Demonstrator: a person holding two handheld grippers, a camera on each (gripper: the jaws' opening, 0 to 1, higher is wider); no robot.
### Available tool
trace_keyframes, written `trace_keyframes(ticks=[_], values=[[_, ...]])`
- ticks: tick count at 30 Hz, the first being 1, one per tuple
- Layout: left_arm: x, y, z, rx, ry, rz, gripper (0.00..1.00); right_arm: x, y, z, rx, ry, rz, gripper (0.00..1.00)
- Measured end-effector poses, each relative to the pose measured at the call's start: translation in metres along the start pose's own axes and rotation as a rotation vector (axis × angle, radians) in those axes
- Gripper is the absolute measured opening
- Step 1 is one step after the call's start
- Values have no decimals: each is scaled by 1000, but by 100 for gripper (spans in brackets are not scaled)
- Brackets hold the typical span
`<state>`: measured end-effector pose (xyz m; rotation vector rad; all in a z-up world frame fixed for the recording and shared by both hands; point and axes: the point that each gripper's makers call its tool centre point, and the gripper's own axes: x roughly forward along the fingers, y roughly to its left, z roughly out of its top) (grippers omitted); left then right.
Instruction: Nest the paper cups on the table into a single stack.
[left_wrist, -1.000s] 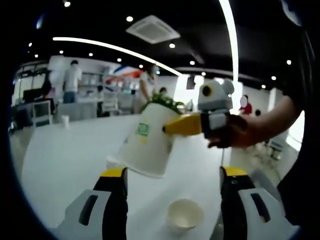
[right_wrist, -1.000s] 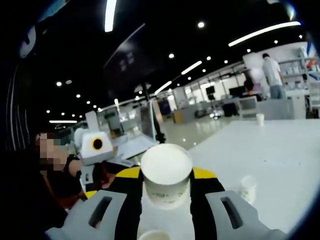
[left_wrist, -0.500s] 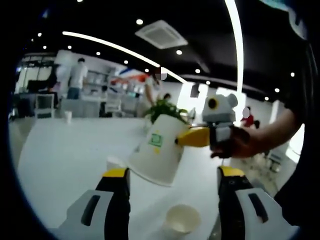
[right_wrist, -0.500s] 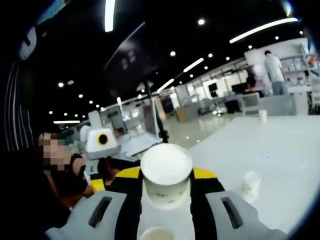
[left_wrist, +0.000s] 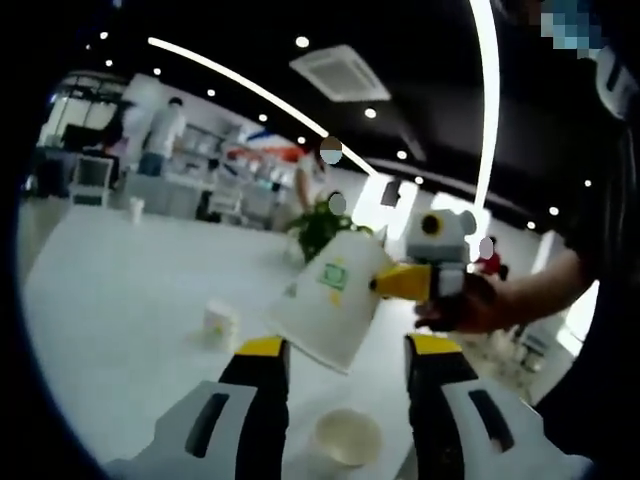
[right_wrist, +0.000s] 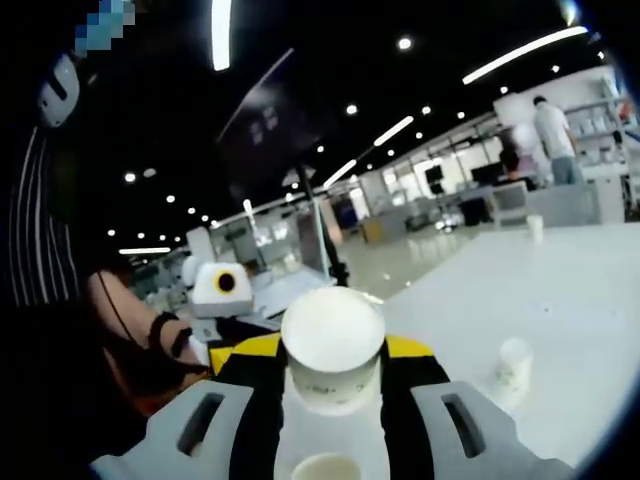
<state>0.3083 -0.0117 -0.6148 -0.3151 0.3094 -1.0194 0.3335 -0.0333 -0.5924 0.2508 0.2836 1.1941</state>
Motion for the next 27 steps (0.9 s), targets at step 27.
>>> trace_keyframes(ticks=[27], values=[[-11, 6, -2, 75, 19, -20, 14, -1, 4, -16, 27, 41, 50, 34]])
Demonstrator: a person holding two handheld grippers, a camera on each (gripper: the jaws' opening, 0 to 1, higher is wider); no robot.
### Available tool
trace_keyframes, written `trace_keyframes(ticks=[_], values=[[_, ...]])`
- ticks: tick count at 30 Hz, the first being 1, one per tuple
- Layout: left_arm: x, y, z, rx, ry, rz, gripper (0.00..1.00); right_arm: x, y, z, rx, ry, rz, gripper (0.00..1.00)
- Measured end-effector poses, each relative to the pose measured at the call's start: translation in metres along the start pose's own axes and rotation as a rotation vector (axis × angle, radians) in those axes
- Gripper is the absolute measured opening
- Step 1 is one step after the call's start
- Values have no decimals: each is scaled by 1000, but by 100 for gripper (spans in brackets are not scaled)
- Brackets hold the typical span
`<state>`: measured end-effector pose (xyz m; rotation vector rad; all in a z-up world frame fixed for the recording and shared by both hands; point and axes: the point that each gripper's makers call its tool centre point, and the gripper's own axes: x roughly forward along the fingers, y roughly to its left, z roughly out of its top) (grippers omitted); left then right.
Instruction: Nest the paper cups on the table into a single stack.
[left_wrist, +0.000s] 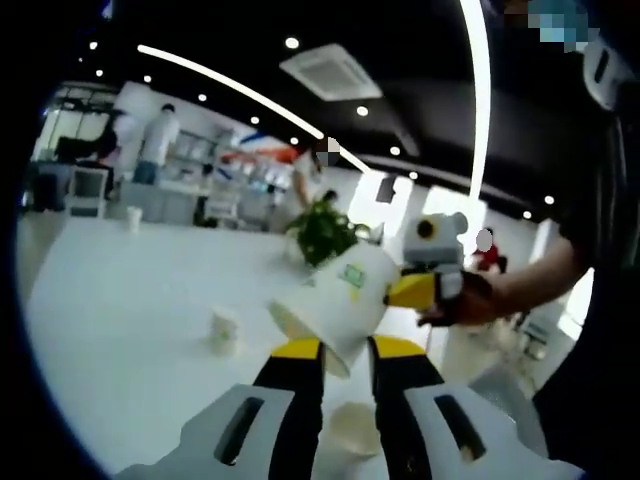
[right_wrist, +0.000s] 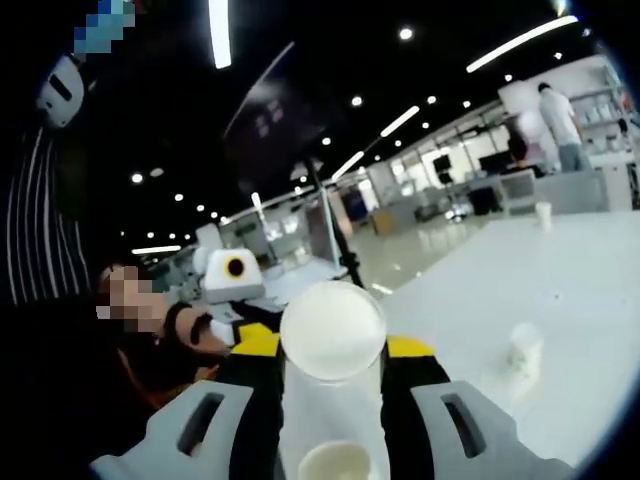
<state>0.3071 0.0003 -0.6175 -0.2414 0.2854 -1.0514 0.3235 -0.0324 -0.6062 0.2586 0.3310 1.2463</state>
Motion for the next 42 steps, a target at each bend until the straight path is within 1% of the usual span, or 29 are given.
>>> trace_keyframes(ticks=[9, 14, 15, 17, 19, 21, 22, 25, 31, 42], values=[[-7, -6, 1, 54, 16, -20, 9, 1, 4, -7, 20, 8, 22, 34], [-10, -11, 0, 97, 39, -40, 5, 0, 6, -12, 19, 17, 25, 34], [-10, -12, 0, 106, 46, -47, 4, -1, 7, -13, 21, 20, 26, 34], [-10, -18, -1, 150, 65, -69, 3, -3, 8, -15, 31, 18, 31, 34], [-10, -24, -5, 167, 95, -94, 1, -4, 8, -17, 31, 20, 29, 33], [-9, -29, -8, 207, 121, -115, 0, -5, 8, -18, 26, 24, 23, 33], [-8, -29, -8, 217, 128, -108, 0, -6, 9, -19, 27, 28, 23, 33], [-9, -29, -6, 207, 129, -114, 0, -7, 9, -19, 29, 18, 23, 33], [-10, -31, -5, 240, 162, -128, 0, -7, 12, -20, 7, 27, 24, 33], [-9, -36, -4, 343, 255, -171, 0, -12, 16, -17, -34, 25, 17, 37]])
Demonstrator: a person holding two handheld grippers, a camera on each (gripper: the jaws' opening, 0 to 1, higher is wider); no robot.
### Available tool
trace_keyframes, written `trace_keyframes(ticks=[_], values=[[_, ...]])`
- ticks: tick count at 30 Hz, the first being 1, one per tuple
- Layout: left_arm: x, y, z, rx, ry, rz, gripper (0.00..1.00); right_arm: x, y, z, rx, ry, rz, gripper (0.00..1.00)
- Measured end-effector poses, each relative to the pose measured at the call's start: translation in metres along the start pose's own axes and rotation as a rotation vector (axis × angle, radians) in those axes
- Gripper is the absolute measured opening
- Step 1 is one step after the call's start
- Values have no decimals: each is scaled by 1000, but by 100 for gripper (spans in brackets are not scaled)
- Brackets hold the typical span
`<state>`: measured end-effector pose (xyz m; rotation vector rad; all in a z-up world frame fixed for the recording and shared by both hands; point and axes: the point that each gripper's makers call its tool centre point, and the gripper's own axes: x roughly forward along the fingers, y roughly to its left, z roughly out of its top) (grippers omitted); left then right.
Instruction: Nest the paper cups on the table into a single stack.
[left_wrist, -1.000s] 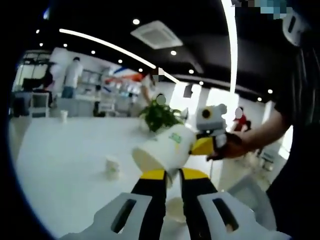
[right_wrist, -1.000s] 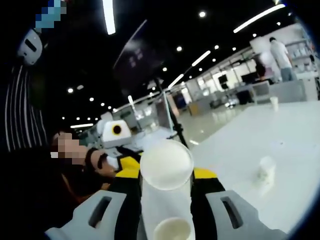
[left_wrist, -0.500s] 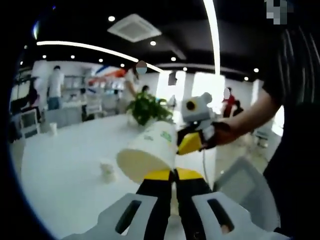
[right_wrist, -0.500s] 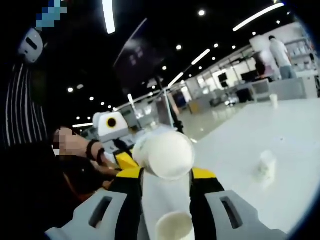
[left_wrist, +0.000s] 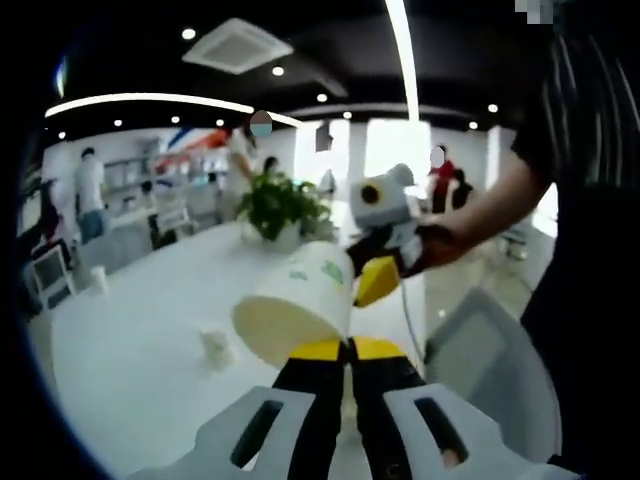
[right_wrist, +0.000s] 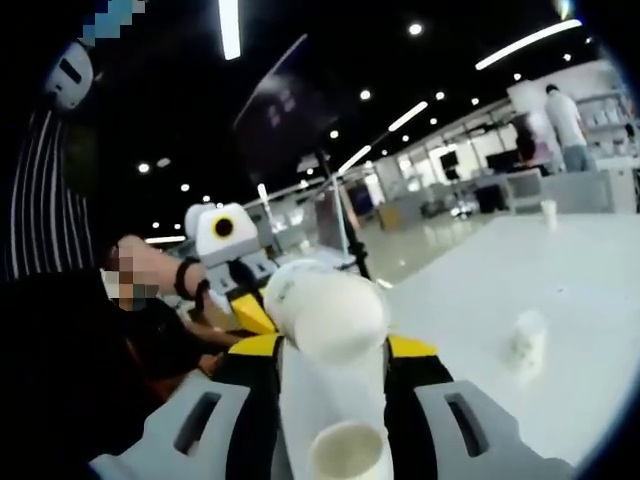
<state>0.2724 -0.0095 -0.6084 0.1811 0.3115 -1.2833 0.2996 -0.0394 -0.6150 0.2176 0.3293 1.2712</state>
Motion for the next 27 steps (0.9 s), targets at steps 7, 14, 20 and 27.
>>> trace_keyframes(ticks=[7, 14, 20, 27], values=[[4, -3, -1, 61, 79, -45, 0, -7, 1, 6, -41, -5, -7, 42], [8, -4, -1, 105, 140, -85, 0, -11, 0, 9, -88, 3, -21, 50], [9, -7, 0, 144, 190, -121, 0, -15, 3, 10, -124, 19, -19, 53], [9, -13, -6, 192, 278, -170, 0, -19, 9, 5, -181, 53, -15, 56]])
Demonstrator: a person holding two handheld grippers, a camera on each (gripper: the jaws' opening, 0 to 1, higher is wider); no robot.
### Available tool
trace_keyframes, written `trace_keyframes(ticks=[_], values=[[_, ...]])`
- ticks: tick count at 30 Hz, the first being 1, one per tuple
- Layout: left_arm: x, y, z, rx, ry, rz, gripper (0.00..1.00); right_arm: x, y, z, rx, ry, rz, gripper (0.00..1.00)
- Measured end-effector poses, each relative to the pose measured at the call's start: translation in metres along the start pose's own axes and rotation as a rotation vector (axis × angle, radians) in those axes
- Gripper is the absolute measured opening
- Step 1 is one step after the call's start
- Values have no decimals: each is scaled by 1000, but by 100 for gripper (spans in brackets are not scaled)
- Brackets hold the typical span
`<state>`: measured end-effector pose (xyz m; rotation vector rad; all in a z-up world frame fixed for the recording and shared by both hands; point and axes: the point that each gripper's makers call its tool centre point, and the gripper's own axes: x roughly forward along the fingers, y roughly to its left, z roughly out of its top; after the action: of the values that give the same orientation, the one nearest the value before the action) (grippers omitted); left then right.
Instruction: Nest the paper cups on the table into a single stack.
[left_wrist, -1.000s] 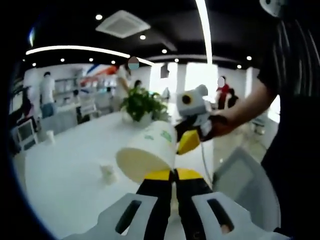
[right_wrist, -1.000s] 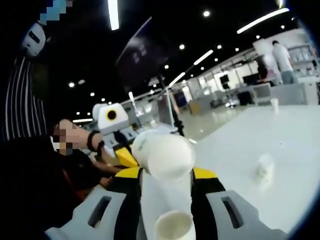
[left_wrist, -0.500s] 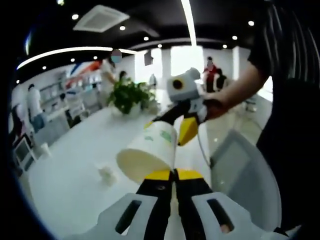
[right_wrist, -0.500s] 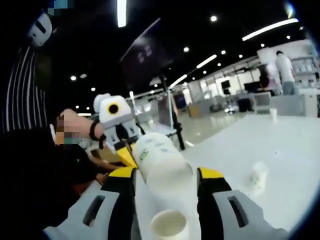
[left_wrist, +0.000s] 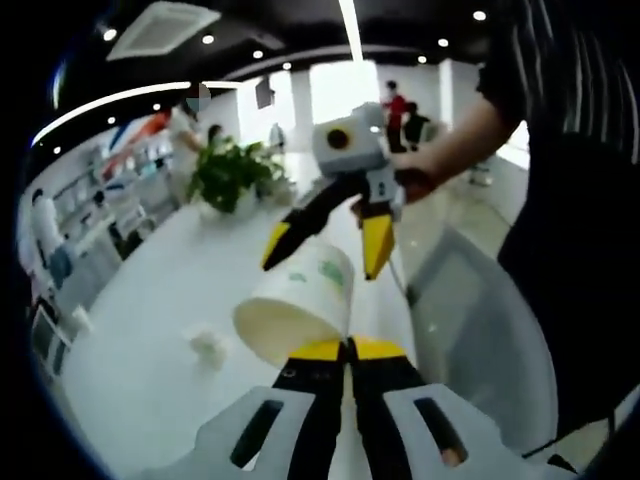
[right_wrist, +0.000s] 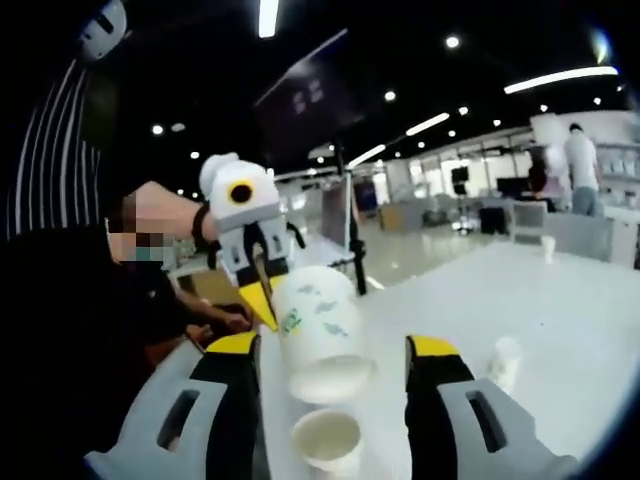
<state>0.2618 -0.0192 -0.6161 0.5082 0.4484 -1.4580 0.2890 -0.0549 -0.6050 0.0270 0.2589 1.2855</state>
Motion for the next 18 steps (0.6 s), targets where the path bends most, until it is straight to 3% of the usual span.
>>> trace_keyframes(ticks=[4, 11, 18], values=[[0, -1, -4, 1, 50, -25, 0, -3, 1, -3, -19, 14, -1, 57], [7, -7, -19, 20, 178, -88, 0, -14, -8, -6, -14, 10, -58, 69], [14, -10, -32, 63, 288, -130, 0, -35, -34, -8, 24, -23, -206, 76]])
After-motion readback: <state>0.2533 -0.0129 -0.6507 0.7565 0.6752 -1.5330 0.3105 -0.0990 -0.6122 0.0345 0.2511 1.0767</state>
